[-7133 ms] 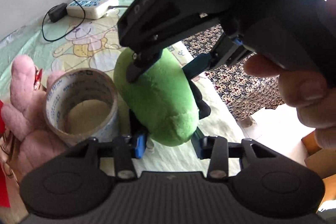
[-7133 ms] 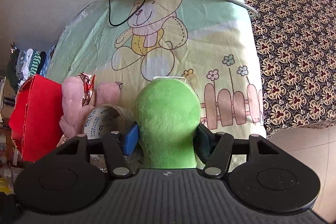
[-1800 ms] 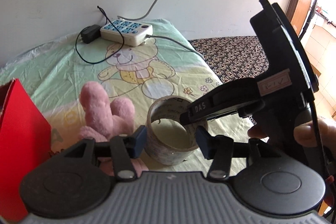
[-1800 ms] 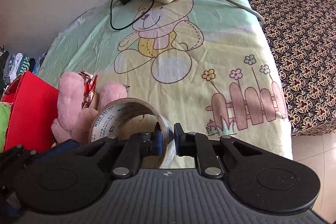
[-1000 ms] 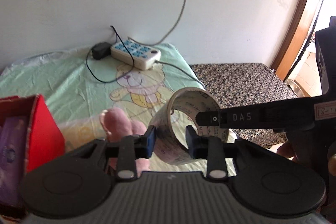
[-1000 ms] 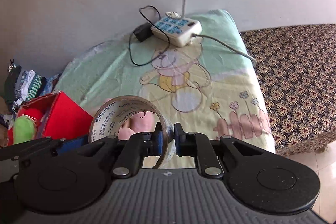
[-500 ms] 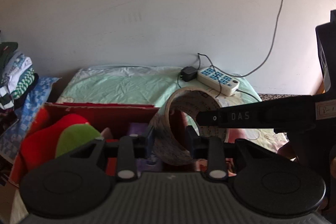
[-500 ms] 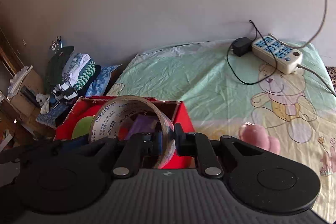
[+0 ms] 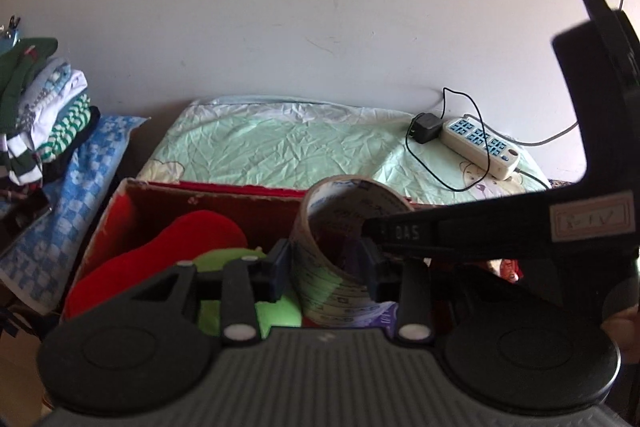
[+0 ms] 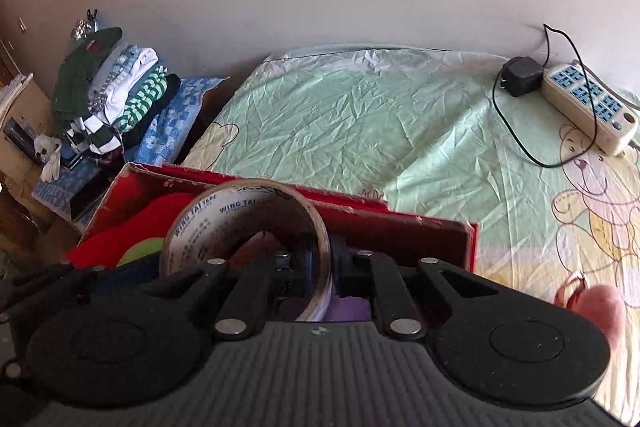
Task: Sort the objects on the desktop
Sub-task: 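Carry the tape roll with the right gripper over the red box, then release the tape roll into the red box and withdraw the right gripper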
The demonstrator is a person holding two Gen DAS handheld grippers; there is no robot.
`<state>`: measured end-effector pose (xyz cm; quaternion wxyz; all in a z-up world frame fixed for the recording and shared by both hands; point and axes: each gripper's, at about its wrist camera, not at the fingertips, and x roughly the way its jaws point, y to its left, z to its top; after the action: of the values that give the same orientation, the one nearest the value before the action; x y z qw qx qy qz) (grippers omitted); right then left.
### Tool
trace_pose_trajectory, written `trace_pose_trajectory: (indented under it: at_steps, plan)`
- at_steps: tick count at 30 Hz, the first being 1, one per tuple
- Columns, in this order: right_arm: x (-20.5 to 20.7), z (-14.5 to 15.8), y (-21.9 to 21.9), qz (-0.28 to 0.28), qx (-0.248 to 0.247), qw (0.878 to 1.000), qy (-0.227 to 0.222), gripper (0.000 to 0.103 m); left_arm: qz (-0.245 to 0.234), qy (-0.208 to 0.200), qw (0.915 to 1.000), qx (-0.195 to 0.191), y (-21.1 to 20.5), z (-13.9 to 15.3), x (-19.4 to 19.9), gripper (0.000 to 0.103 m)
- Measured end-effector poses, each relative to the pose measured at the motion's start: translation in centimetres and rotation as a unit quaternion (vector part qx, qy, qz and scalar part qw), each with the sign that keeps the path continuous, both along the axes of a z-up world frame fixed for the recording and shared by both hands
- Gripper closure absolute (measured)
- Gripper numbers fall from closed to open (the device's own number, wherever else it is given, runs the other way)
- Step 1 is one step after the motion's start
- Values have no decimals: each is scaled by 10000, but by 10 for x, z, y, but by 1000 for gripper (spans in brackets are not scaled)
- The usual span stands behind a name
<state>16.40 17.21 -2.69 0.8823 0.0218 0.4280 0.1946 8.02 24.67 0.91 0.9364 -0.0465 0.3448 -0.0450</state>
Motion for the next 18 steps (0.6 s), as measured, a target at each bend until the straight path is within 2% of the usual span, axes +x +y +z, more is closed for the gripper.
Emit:
trace_pose_trajectory:
  at_steps: [6, 11, 14, 16, 17, 18]
  plan:
    - [17, 4, 32, 558, -764, 9955, 61, 88, 49, 59, 10000, 5, 12, -8, 12, 64]
    - [14, 8, 32, 666, -905, 9937, -48, 87, -39, 36, 9999, -141, 19, -6, 10, 63]
    - [11, 13, 28, 650, -821, 9944, -117, 82, -29, 13, 9999, -163, 20, -2, 8, 60]
    - [9, 18, 25, 617, -784, 9947, -261, 72, 44, -51, 9999, -114, 21, 2, 5, 55]
    - [7, 22, 24, 592, -798, 9943, -396, 52, 80, -78, 9999, -95, 22, 3, 3, 51]
    - [5, 26, 22, 561, -767, 9940, -545, 28, 113, -88, 9998, -99, 23, 5, 2, 45]
